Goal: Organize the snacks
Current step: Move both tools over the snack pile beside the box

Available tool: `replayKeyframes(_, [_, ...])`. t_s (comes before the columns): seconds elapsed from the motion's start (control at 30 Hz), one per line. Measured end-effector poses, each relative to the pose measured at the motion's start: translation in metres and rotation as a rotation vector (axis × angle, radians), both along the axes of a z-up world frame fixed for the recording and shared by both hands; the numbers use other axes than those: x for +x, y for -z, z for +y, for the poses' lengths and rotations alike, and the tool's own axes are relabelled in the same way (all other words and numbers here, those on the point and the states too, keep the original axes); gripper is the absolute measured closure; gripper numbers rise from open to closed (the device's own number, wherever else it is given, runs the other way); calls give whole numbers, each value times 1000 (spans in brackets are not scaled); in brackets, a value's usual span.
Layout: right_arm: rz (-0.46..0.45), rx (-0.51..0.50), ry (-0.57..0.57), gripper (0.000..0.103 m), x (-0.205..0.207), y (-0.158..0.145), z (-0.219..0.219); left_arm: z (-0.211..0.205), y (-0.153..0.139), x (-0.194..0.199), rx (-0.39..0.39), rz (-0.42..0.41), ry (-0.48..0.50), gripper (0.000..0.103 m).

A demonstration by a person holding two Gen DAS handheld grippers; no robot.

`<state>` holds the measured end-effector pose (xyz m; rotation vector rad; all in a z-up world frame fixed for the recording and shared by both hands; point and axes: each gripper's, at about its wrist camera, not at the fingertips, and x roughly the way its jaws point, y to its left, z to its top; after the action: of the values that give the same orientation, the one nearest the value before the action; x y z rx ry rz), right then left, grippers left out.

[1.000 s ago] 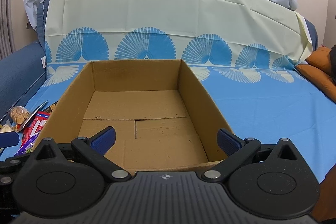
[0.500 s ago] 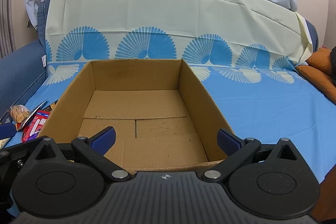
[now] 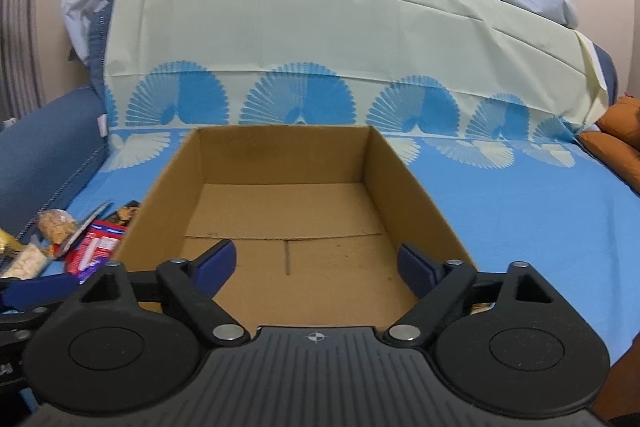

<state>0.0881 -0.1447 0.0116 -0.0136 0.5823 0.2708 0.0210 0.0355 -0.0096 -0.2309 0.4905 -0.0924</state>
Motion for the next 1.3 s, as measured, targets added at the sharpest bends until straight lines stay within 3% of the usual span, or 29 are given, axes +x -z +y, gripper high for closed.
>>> replayKeyframes(0.2, [-6, 52, -59, 49, -11, -9, 15, 9, -29, -19, 134, -70, 83, 85])
replayKeyframes(0.33, [-13, 93, -105, 51, -17, -17, 28, 46, -30, -28, 264, -73, 92, 85])
replayKeyframes(0.47, [-29, 133, -175, 50, -23, -23, 47, 101, -7, -29, 335, -28, -2, 85])
replayKeyframes(0.53, [-39, 147, -230, 49, -28, -24, 60, 129, 11, -30, 311, 20, -84, 85])
replayKeyframes(0.63, [-26, 165, -312, 46, -32, -26, 85, 163, 39, -31, 216, 114, -232, 85])
replayKeyframes(0.7, [16, 185, -371, 43, -30, -21, 104, 176, 41, -30, 207, 116, -331, 85])
replayKeyframes(0.73, [31, 179, -403, 40, -30, -18, 115, 179, 45, -25, 216, 154, -357, 85])
replayKeyframes(0.8, [59, 154, -450, 26, -29, -9, 139, 183, 50, -17, 229, 200, -370, 83])
replayKeyframes(0.83, [75, 145, -465, 24, -28, -2, 150, 183, 52, -12, 240, 224, -375, 81])
replayKeyframes(0.87, [91, 136, -477, 23, -27, 6, 160, 183, 54, -7, 247, 250, -377, 80])
replayKeyframes(0.9, [104, 124, -486, 21, -26, 15, 171, 185, 58, -5, 250, 278, -384, 71])
replayKeyframes(1.03, [116, 29, -509, 18, -28, 55, 200, 183, 67, 3, 296, 331, -417, 65])
replayKeyframes(1.2, [84, -64, -525, 11, -28, 74, 218, 171, 77, 18, 389, 385, -457, 52])
replayKeyframes(1.3, [109, -98, -499, 11, -19, 87, 222, 168, 81, 24, 417, 402, -469, 47])
